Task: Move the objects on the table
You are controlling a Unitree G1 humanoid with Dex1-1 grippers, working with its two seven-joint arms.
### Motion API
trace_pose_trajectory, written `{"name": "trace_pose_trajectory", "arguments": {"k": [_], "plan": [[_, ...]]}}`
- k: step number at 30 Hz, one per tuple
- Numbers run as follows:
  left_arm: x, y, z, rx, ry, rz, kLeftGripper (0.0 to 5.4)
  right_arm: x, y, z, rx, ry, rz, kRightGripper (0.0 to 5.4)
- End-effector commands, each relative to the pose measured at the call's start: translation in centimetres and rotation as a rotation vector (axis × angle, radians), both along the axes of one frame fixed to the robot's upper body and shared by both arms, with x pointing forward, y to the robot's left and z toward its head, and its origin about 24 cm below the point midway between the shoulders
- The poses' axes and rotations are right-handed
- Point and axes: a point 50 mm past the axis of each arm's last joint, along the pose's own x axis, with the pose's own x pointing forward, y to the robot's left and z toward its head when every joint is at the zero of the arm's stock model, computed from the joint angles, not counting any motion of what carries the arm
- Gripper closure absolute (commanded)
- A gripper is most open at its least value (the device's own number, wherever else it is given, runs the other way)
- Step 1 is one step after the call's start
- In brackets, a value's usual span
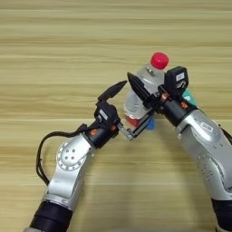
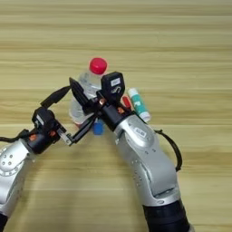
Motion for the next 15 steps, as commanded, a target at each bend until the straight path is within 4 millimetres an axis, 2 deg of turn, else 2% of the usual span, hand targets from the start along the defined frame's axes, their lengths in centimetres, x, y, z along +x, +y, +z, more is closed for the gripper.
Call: {"name": "trace_pose_trajectory", "arguments": {"k": [1,5,15], "plan": [[0.0,0.0,-0.2,0.026,-0.004,-0.001,0.0,-0.8,0.6,1.8,0.053,-0.054,0.047,2.17],[0.1,0.0,-0.2,0.027,-0.003,0.003,0.0,-1.1,1.0,1.8,0.052,-0.044,0.077,2.17],[0.6,0.4,-1.1,0.099,0.027,0.05,0.0,-0.6,1.5,0.2,-0.021,0.008,0.078,2.17]]}}
